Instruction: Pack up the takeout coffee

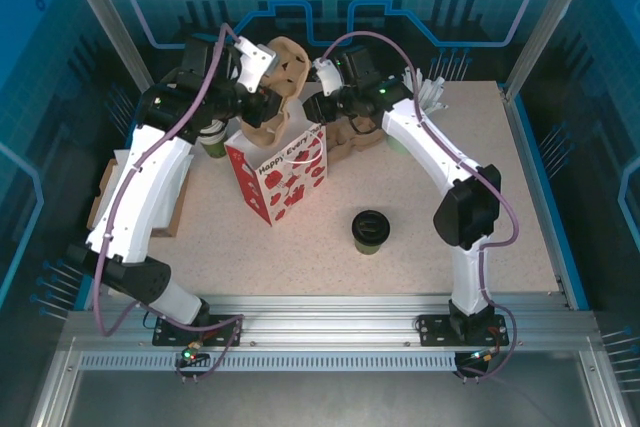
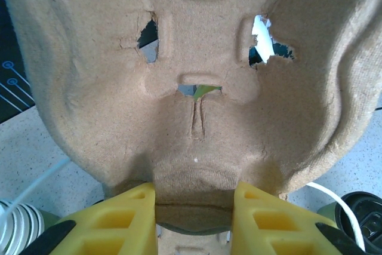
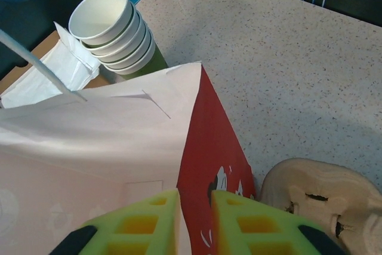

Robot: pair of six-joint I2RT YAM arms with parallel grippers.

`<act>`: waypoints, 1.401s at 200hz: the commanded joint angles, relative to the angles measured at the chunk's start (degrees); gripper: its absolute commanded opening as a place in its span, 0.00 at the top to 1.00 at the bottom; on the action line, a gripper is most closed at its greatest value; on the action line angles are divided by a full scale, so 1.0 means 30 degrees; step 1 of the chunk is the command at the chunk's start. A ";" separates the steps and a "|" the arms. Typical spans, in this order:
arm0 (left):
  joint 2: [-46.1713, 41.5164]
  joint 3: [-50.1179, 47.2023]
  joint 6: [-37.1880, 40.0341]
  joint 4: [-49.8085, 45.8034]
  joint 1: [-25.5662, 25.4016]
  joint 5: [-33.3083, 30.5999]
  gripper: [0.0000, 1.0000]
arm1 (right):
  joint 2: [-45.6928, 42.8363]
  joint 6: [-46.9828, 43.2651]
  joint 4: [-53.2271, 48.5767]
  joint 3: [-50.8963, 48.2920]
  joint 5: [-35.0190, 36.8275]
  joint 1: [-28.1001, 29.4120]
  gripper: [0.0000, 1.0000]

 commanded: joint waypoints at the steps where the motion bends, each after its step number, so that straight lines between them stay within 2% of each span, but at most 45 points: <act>1: 0.0461 -0.0237 0.0726 0.0205 0.0187 0.0689 0.71 | 0.0357 0.0073 -0.0621 0.0676 -0.0161 -0.0128 0.81; 34: 0.0812 -0.0441 0.1208 -0.0138 0.0185 0.0156 0.71 | 0.0284 0.0174 -0.0635 0.0673 -0.0081 -0.0199 0.85; 183: 0.0755 -0.1578 0.1492 -0.1033 0.0733 -0.0290 0.72 | 0.0012 0.0425 -0.0596 0.0698 -0.0138 -0.0289 0.86; 280: 0.0376 -0.1248 -0.0140 -0.0086 0.1633 0.2328 0.72 | 0.0035 0.0344 -0.0675 0.0712 -0.0220 -0.0229 0.86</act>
